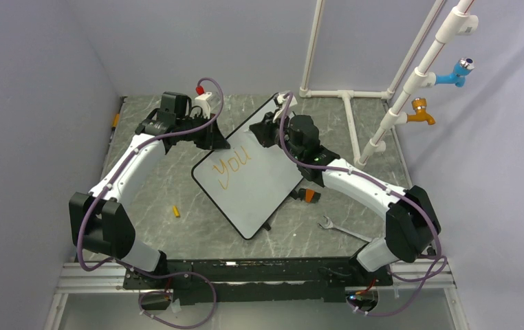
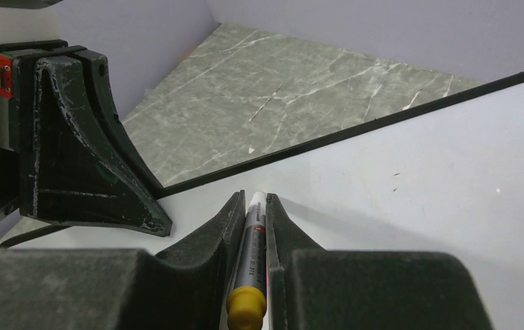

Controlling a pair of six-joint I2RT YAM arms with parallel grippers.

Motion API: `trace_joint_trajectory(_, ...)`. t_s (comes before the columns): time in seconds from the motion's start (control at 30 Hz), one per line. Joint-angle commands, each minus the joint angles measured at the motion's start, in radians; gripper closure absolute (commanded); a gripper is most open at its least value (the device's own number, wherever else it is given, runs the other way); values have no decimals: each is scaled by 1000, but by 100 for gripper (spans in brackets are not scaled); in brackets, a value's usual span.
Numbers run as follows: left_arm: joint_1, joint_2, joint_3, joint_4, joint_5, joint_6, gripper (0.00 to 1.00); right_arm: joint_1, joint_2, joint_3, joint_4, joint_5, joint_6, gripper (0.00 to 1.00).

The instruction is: Write a sentence on the whiteboard

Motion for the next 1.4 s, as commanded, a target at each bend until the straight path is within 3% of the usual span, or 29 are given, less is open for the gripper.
trace_joint_trajectory(0.0, -12, -16, -8, -22, -112, 121, 100, -3, 9, 32, 70, -11, -18, 100)
trace_joint_trajectory(0.67, -12, -20, -8, -23, -114, 121, 100, -3, -22, -69, 20, -27, -14, 100)
trace_joint_trajectory(1.07, -13, -20, -10, -22, -116, 121, 100, -3, -158, -99, 112, -240, 12, 100)
trace_joint_trajectory(1.37, -13, -24, -11, -23, -115, 120, 100, -4, -225, -101, 25, -44, -20, 100)
